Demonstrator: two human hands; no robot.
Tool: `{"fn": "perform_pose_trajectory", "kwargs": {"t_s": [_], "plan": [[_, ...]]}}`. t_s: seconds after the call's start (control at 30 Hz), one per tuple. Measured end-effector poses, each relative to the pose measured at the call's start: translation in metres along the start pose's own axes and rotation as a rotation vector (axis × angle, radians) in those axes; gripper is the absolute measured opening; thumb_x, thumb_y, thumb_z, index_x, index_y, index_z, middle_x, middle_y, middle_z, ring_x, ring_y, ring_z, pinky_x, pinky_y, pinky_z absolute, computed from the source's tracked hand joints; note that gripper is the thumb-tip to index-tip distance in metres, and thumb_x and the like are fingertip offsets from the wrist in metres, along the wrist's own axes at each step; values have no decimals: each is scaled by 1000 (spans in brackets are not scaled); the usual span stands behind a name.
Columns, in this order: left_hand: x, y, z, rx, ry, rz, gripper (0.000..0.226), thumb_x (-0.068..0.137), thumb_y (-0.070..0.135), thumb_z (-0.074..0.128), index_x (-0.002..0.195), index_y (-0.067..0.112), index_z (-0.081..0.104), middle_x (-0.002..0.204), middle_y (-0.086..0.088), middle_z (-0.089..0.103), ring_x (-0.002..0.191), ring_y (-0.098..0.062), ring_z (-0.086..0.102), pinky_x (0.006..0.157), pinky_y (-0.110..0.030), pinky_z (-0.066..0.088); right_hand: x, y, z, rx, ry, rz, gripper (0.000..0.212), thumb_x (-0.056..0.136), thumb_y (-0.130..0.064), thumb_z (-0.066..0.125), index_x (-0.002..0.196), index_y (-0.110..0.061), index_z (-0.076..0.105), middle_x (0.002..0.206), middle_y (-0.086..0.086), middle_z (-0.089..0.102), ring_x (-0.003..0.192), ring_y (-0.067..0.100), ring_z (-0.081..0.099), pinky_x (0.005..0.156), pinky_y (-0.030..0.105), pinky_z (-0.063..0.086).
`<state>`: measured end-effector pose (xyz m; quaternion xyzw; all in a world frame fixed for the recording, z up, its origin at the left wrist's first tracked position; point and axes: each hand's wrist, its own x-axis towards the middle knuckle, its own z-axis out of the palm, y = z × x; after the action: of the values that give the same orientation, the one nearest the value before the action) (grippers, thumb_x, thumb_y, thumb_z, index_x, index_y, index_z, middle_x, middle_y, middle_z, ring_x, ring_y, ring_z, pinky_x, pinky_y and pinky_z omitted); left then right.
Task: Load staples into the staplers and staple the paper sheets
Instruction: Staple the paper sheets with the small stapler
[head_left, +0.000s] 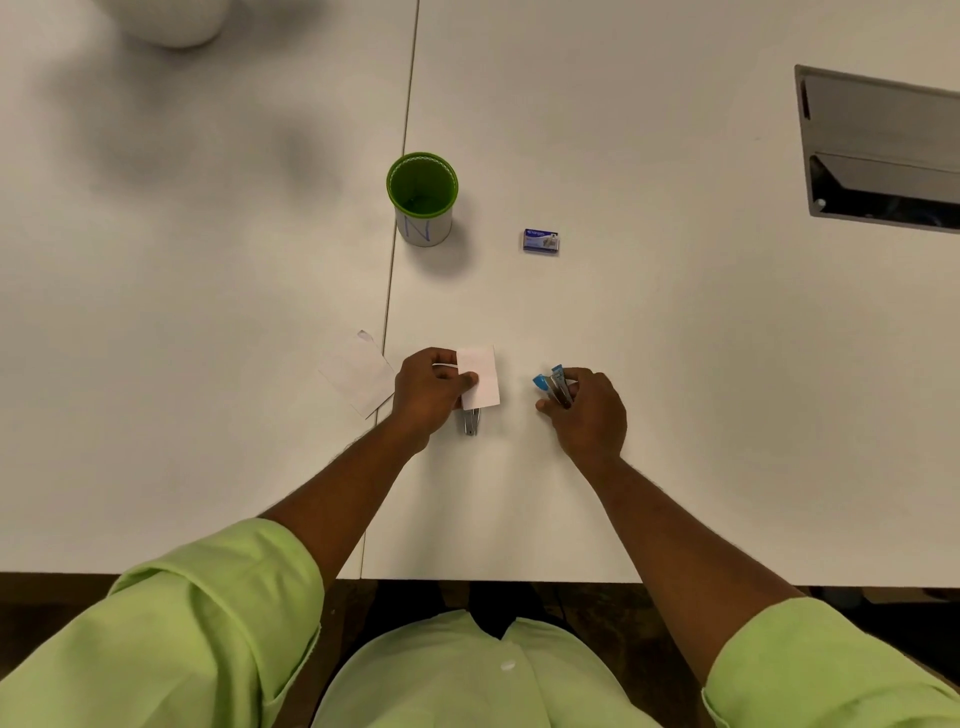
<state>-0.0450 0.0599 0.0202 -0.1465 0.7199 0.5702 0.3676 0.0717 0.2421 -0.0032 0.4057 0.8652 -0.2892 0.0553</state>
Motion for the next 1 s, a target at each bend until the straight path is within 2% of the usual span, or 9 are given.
{"fn": "perform_pose_trajectory", "kwargs": {"t_s": [0.2, 0.43, 0.57, 0.67, 0.73, 0.83, 0.93, 1.0], "plan": [[-1, -1, -1, -13, -12, -17, 30, 84, 2, 77, 110, 4, 63, 106, -24, 70, 101, -39, 71, 85, -52, 61, 4, -3, 6, -1, 43, 4, 53, 69, -41, 90, 111, -19, 66, 101, -1, 64, 91, 20, 61, 75, 30, 46], [0, 2, 0, -43, -47, -20, 30, 85, 3, 76, 108, 15, 61, 104, -20, 69, 102, -37, 70, 84, -49, 62, -1, 7, 9, 44, 152, 85, 51, 72, -41, 87, 109, -15, 63, 106, 2, 65, 94, 23, 65, 79, 31, 48], [0, 2, 2, -66, -139, -4, 37, 87, 2, 74, 115, 20, 57, 98, -20, 66, 92, -30, 68, 85, -47, 61, -3, 17, 9, 38, 131, 81, 57, 73, -45, 86, 111, -12, 61, 110, 5, 63, 97, 26, 64, 81, 32, 46], [-1, 5, 5, -91, -191, -13, 34, 89, 2, 72, 110, 21, 55, 96, -17, 67, 86, -26, 68, 77, -41, 59, -1, 17, 6, 13, 90, 83, 62, 73, -50, 84, 116, -12, 59, 115, 5, 59, 100, 26, 62, 82, 33, 48], [-1, 8, 7, -102, -210, -24, 26, 90, 1, 70, 106, 18, 59, 96, -15, 67, 83, -24, 67, 69, -33, 57, -2, 11, 3, -14, 138, 82, 62, 77, -52, 80, 121, -15, 57, 117, 3, 58, 103, 27, 61, 83, 36, 50], [-1, 12, 8, -137, -247, -50, 16, 95, 0, 63, 106, 11, 65, 98, -12, 67, 83, -23, 65, 64, -27, 53, -4, -3, -2, 74, 213, -95, 50, 82, -35, 78, 125, -22, 56, 110, -2, 58, 97, 19, 61, 81, 37, 54], [-2, 15, 8, -192, -311, -99, 15, 98, 2, 59, 108, 7, 68, 106, -12, 66, 91, -21, 62, 68, -26, 54, -6, -20, -9, 332, 23, -331, 61, 82, -22, 81, 133, -36, 52, 119, -10, 54, 98, 7, 61, 76, 20, 54], [-3, 18, 8, -216, -365, -146, 16, 99, 5, 58, 111, 6, 70, 109, -11, 67, 92, -21, 61, 69, -25, 53, -7, -32, -13, 451, -111, -441, 57, 84, -19, 79, 134, -36, 55, 129, -11, 51, 109, 10, 61, 74, 22, 56]]}}
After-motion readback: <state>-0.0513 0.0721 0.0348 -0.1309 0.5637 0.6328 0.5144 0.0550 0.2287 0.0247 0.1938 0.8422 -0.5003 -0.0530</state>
